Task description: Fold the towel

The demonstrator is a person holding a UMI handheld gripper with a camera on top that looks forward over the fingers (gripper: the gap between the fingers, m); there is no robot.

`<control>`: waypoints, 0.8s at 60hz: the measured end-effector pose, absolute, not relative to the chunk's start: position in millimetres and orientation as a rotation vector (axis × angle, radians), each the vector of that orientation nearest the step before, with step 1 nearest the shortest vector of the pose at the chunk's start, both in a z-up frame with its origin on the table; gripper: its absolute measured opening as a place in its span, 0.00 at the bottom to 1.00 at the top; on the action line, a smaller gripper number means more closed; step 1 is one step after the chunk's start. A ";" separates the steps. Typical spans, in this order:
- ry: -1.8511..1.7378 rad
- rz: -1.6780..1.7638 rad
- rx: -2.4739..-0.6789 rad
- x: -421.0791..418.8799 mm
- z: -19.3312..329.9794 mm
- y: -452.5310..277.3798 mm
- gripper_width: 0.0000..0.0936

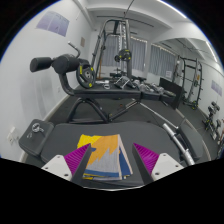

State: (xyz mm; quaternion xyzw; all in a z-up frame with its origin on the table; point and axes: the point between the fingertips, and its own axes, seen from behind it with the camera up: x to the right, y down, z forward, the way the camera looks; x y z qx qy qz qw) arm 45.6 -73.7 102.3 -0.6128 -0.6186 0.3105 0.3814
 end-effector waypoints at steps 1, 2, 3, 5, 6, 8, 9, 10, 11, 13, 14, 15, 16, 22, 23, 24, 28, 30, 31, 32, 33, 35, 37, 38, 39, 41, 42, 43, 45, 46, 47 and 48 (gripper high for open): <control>-1.574 0.800 -1.568 55.2 111.4 -73.7 0.92; -1.572 0.807 -1.575 65.4 120.5 -74.0 0.92; -1.573 0.814 -1.580 76.2 129.3 -74.7 0.92; -1.583 0.833 -1.581 98.6 146.7 -77.5 0.92; -1.589 0.841 -1.580 113.0 155.5 -78.0 0.91; -1.595 0.853 -1.583 136.9 170.7 -79.6 0.92; -1.596 0.857 -1.583 148.4 177.5 -80.3 0.92; -1.596 0.860 -1.582 159.9 184.2 -80.4 0.92; -1.597 0.861 -1.582 171.5 189.8 -80.4 0.92; -1.600 0.861 -1.587 192.2 198.3 -81.1 0.91; -1.605 0.860 -1.585 203.3 202.5 -81.7 0.91; -1.612 0.860 -1.579 214.0 206.8 -82.5 0.92; -1.619 0.861 -1.571 224.4 211.0 -83.2 0.91; -1.628 0.860 -1.537 280.3 228.9 -82.9 0.92; -1.625 0.862 -1.538 288.2 230.8 -82.9 0.91; -1.623 0.864 -1.539 295.4 232.5 -82.5 0.92; -1.619 0.881 -1.532 321.4 238.9 -83.8 0.92; -1.616 0.889 -1.526 331.3 242.2 -84.4 0.91; -1.616 0.892 -1.522 335.4 243.2 -84.6 0.92; -1.617 0.893 -1.520 339.4 244.0 -84.7 0.92; -1.618 0.893 -1.519 342.9 244.7 -84.3 0.92; -1.618 0.891 -1.516 347.9 246.0 -83.8 0.92; -1.614 0.897 -1.515 351.3 248.4 -84.2 0.92; -1.613 0.904 -1.514 352.6 249.8 -84.9 0.92; -1.613 0.908 -1.512 353.6 251.2 -85.7 0.92; -1.613 0.909 -1.502 355.0 253.9 -85.5 0.92; -1.613 0.907 -1.495 355.5 255.2 -85.2 0.92; -1.612 0.904 -1.490 355.7 256.6 -84.9 0.92; -1.606 0.901 -1.483 356.2 259.9 -84.2 0.92; -1.601 0.903 -1.480 356.5 261.7 -84.0 0.92; -1.596 0.905 -1.477 356.5 263.4 -83.6 0.92; -1.593 0.905 -1.475 356.5 264.9 -83.4 0.91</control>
